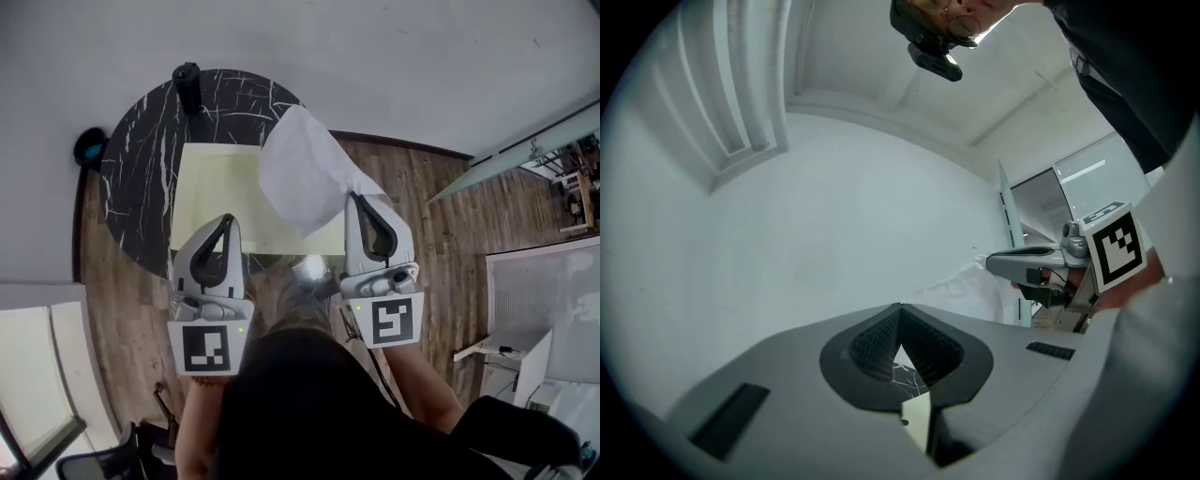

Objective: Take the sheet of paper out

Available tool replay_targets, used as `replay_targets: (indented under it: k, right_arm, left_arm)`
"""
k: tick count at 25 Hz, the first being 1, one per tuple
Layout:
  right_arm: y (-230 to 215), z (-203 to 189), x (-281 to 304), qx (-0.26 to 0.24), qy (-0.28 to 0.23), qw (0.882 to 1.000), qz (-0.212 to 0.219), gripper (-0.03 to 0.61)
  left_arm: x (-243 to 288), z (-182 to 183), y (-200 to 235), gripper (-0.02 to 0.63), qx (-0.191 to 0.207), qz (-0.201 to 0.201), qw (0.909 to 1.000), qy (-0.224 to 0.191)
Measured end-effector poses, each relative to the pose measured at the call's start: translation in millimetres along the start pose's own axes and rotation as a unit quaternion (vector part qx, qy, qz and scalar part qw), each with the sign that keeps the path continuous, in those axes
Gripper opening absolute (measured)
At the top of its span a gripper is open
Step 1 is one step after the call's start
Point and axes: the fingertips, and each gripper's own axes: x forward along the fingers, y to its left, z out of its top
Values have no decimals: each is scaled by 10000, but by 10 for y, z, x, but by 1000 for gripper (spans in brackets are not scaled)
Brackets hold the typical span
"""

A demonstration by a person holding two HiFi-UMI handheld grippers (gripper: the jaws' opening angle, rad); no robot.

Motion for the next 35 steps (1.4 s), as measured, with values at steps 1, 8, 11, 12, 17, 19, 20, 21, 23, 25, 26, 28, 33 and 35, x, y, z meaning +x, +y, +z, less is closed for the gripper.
replay_targets:
  k: [1, 8, 11, 12, 17, 19, 20, 21, 23, 25, 26, 28, 33, 35]
  right_arm:
    - [-3, 8, -13, 13, -6, 10000, 9, -2]
    - [-62, 276, -28, 131, -320, 9994, 88, -2]
    - [-28, 434, -26, 150, -530, 9984, 160, -2]
    - [-28, 463, -29, 152, -571, 9981, 167, -2]
    - [1, 442, -13, 252, -653, 9970, 343, -2]
    - [122, 372, 36, 345, -720, 9956, 499, -2]
    - [200, 326, 61, 404, -733, 9948, 586, -2]
    - [279, 274, 90, 438, -717, 9943, 660, -2]
    - [408, 158, 163, 454, -609, 9942, 764, -2]
    - [470, 40, 229, 538, -426, 9944, 805, -2]
    - [483, -13, 242, 626, -321, 9941, 820, -2]
    - [503, -94, 234, 766, -153, 9930, 891, -2]
    - [521, -232, 223, 732, 91, 9916, 1061, -2]
    - [526, -260, 221, 663, 90, 9914, 1128, -2]
  left_arm:
    - [-7, 19, -18, -2, 67, -17, 10000, 7]
    - [-8, 260, -5, -2, 248, 105, 9994, -219]
    - [-37, 348, 28, -2, 214, 177, 9993, -264]
    - [-40, 394, 36, -2, 206, 178, 9992, -292]
    - [4, 593, 7, -2, 358, 205, 9965, -723]
    - [5, 549, 21, -2, 378, 251, 9957, -814]
    - [5, 507, 21, -2, 388, 262, 9956, -815]
    - [5, 458, 17, -2, 399, 267, 9957, -786]
    - [6, 385, 15, -2, 430, 275, 9960, -728]
    - [9, 364, 24, -2, 468, 291, 9957, -744]
    - [7, 359, 25, -2, 469, 302, 9955, -765]
    - [1, 325, 23, -2, 412, 333, 9956, -777]
    - [1, 201, -12, -2, 291, 312, 9968, -671]
    - [-20, 171, -46, -2, 306, 254, 9971, -646]
